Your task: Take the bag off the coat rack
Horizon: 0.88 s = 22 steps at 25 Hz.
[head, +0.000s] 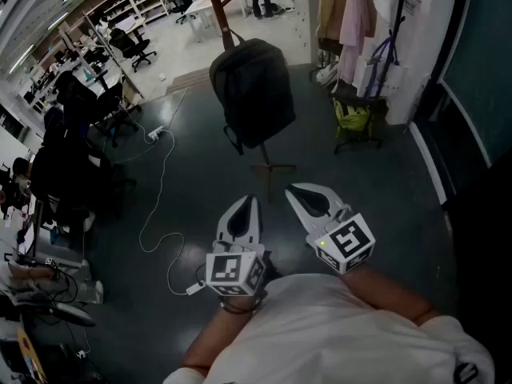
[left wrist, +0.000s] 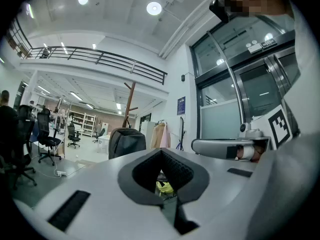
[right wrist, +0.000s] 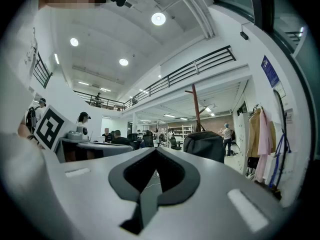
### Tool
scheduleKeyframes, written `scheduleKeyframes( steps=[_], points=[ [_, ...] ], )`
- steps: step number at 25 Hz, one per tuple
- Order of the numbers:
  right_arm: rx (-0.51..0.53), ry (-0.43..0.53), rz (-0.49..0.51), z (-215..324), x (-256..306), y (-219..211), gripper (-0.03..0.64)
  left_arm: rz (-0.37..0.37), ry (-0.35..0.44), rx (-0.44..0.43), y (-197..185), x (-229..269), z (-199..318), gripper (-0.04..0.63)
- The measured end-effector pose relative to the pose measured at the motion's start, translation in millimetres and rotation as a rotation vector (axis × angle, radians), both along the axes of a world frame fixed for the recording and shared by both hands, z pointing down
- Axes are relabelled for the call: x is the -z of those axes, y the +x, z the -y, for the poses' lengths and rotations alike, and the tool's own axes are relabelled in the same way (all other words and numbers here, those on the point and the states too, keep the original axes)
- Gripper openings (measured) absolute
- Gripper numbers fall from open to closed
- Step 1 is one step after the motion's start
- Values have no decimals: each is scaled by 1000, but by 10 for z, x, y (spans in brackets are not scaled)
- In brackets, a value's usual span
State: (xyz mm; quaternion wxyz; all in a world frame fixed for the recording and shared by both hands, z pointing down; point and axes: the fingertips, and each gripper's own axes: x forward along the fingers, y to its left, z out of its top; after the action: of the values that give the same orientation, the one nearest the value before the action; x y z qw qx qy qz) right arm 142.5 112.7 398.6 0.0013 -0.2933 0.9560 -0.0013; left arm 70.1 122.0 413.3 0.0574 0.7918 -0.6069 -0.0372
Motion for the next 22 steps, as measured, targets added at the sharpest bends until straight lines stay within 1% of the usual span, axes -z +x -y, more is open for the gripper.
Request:
scheduleKeyframes(
  steps=[8, 15, 19, 22],
  points=[
    [-12, -6, 0, 56, 8, -85, 2, -3, -3, 4, -115, 13, 53, 2],
    [-13, -4, 46, 130, 5, -163, 3, -16, -9, 6, -259, -40, 154, 2],
    [-11, -24, 36, 246, -45, -300, 3, -26, -26, -16, -353, -100, 293, 2],
    [-10, -27, 31, 390, -83, -440, 3, -42, -24, -39, -454, -134, 454, 2]
  ],
)
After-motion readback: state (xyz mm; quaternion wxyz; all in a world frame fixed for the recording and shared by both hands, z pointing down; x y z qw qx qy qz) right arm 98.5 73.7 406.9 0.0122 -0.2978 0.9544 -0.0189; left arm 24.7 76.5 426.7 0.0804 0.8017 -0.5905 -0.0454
